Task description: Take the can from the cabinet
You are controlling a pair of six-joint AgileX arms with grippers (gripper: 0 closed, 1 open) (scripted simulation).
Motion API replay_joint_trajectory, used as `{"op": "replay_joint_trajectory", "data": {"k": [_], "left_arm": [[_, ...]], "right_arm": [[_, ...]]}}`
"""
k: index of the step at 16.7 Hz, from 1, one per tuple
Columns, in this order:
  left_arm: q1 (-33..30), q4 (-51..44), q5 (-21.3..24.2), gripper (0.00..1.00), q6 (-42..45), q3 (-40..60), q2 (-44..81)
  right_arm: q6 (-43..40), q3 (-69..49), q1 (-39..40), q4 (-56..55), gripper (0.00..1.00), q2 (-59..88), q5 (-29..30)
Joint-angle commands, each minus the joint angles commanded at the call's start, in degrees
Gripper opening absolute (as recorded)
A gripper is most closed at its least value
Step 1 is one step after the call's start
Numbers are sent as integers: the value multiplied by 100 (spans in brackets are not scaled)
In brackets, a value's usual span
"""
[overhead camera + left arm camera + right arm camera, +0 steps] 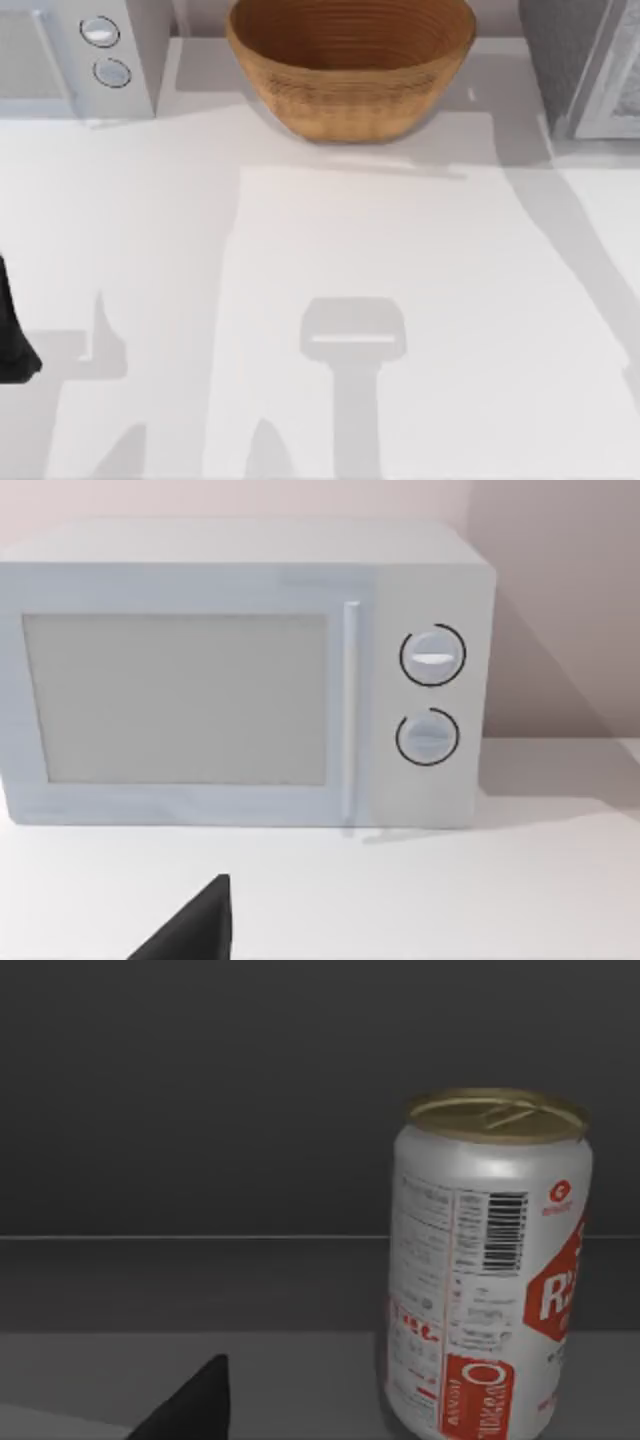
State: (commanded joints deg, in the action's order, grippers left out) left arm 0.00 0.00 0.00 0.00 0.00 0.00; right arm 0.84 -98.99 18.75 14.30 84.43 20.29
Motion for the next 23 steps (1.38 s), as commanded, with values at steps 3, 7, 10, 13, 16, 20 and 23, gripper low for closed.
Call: {"op": "replay_joint_trajectory", "data": {"k": [3, 7, 10, 13, 16, 20, 23], "left_arm": [[0, 0, 0, 100, 0, 0, 0], [0, 0, 0, 100, 0, 0, 0], [0, 0, 0, 100, 0, 0, 0], [0, 0, 0, 100, 0, 0, 0], [0, 0, 0, 100, 0, 0, 0], [0, 0, 0, 100, 0, 0, 0], [0, 0, 0, 100, 0, 0, 0]], "right_arm": [[0, -347, -79, 4, 100, 342, -81], [0, -1034, -255, 10, 100, 1021, -246], [0, -1264, -321, 10, 100, 1249, -309], [0, -1264, -321, 10, 100, 1249, -309], [0, -1264, -321, 10, 77, 1249, -309], [0, -1264, -321, 10, 47, 1249, -309], [0, -1264, -321, 10, 25, 1249, -309]]}}
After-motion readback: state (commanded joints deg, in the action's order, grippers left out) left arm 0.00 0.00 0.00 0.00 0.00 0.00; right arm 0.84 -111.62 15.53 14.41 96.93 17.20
